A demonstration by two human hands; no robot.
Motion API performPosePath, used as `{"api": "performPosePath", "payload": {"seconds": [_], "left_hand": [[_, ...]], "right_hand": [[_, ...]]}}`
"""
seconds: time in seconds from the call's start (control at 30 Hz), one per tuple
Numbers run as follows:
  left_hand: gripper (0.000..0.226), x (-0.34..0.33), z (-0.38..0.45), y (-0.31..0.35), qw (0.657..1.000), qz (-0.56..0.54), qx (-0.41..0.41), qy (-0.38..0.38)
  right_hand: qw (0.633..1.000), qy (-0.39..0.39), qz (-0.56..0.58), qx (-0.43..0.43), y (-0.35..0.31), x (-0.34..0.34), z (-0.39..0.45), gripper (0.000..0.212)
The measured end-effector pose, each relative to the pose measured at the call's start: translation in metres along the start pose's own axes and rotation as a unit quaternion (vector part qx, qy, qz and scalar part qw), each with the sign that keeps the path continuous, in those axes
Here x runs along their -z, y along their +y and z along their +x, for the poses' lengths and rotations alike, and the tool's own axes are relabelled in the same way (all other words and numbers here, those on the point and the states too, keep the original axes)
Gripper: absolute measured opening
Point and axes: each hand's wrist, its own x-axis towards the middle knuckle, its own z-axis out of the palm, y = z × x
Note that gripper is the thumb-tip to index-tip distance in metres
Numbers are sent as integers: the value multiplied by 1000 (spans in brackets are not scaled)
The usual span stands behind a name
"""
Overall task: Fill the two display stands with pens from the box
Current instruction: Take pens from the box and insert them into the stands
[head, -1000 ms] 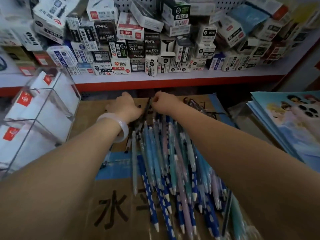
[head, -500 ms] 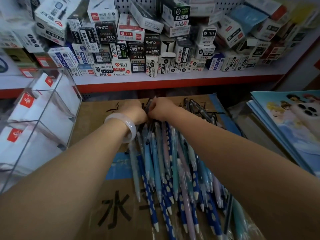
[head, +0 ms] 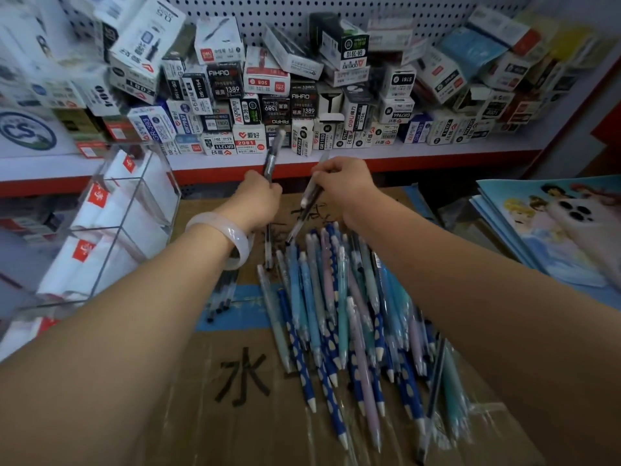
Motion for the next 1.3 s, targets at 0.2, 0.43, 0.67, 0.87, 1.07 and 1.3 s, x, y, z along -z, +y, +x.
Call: {"api": "performPosePath", "payload": {"seconds": [0.2, 0.43, 0.67, 0.87, 1.07, 1.3], "left_hand": [[30, 17, -26, -39, 995, 82, 29, 39], [37, -7, -53, -73, 982, 180, 60, 4], [12, -11, -81, -73, 978, 187, 76, -48], [32, -21, -104, -63, 990, 0, 85, -111], [35, -33, -111, -48, 987, -16, 89, -133], [45, -43, -109, -41, 967, -130, 165, -144]], "right_hand": [[970, -165, -172, 36, -8, -12, -65, 13], [893, -195, -397, 81, 21, -38, -116, 19], [914, -196, -341, 95, 25, -18, -132, 24], [933, -214, -264, 120, 18, 9, -140, 31], [975, -97, -181, 80, 28, 63, -147, 26], [982, -48, -168, 64, 47, 98, -155, 24]]}}
